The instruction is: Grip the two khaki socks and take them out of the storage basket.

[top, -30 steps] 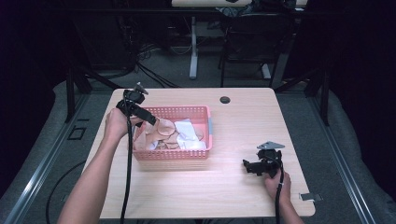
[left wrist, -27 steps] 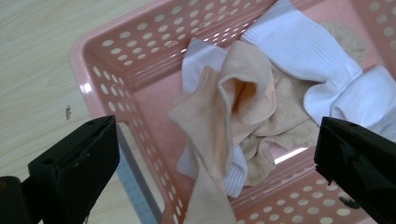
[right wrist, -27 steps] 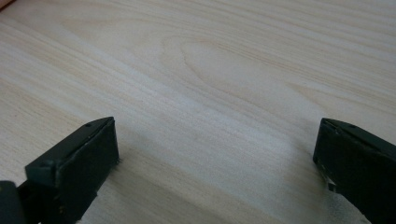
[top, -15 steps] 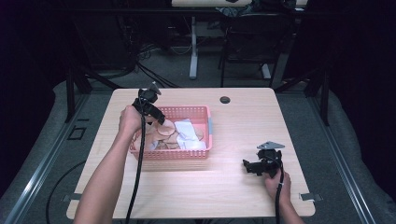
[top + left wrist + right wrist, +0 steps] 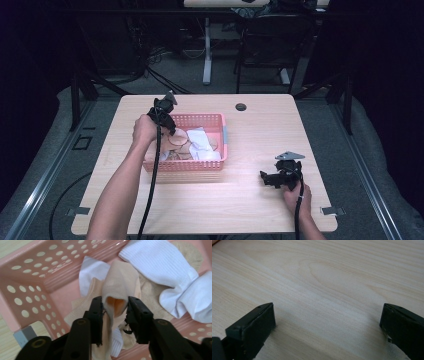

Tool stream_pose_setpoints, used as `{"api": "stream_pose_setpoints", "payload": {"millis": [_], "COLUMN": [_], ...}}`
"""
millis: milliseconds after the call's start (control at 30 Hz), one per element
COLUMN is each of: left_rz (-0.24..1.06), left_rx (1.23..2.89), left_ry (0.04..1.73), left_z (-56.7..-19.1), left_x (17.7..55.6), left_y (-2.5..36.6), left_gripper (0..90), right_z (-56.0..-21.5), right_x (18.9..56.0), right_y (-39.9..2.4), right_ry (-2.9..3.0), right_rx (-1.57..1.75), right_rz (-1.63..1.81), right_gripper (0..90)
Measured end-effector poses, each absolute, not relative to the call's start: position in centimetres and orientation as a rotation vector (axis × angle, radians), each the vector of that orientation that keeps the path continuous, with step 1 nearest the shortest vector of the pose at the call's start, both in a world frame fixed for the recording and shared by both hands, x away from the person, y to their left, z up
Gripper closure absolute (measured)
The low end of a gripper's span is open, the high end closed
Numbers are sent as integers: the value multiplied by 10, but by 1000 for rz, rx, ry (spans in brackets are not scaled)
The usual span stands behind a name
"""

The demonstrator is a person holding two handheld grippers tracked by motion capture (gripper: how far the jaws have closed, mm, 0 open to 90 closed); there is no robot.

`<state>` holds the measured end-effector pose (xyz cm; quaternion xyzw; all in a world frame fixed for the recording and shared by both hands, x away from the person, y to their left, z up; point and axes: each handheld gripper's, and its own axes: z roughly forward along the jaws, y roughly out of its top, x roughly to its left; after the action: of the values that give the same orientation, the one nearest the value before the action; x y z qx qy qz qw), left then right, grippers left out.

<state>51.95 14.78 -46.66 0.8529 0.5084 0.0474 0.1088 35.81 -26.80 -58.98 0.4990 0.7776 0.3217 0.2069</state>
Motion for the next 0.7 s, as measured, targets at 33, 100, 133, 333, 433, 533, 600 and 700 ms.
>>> {"api": "stream_pose_setpoints", "payload": {"millis": [33, 100, 133, 333, 433, 533, 600, 700], "left_rz": [139, 127, 126, 132, 159, 181, 191, 192], "left_rx": [2508, 2516, 2518, 2531, 2549, 2561, 2578, 2581], "left_ry": [1495, 1502, 1504, 1489, 1465, 1448, 1434, 1427], "left_z": [-467, -467, -467, -463, -458, -452, -448, -442], "left_x": [519, 520, 520, 518, 515, 512, 510, 508], "left_y": [148, 148, 149, 149, 148, 147, 147, 149], "left_gripper": [698, 747, 747, 857, 862, 863, 863, 862], "right_z": [-590, -590, -590, -590, -590, -590, -590, -590], "right_x": [358, 358, 358, 358, 358, 358, 358, 358], "right_y": [-268, -268, -268, -268, -268, -268, -268, -268], "right_ry": [2166, 2164, 2164, 2164, 2164, 2164, 2164, 2164], "right_rx": [1390, 1390, 1390, 1390, 1390, 1390, 1390, 1390], "right_rz": [896, 893, 893, 893, 894, 894, 893, 894], "right_gripper": [0, 0, 0, 0, 0, 0, 0, 0]}}
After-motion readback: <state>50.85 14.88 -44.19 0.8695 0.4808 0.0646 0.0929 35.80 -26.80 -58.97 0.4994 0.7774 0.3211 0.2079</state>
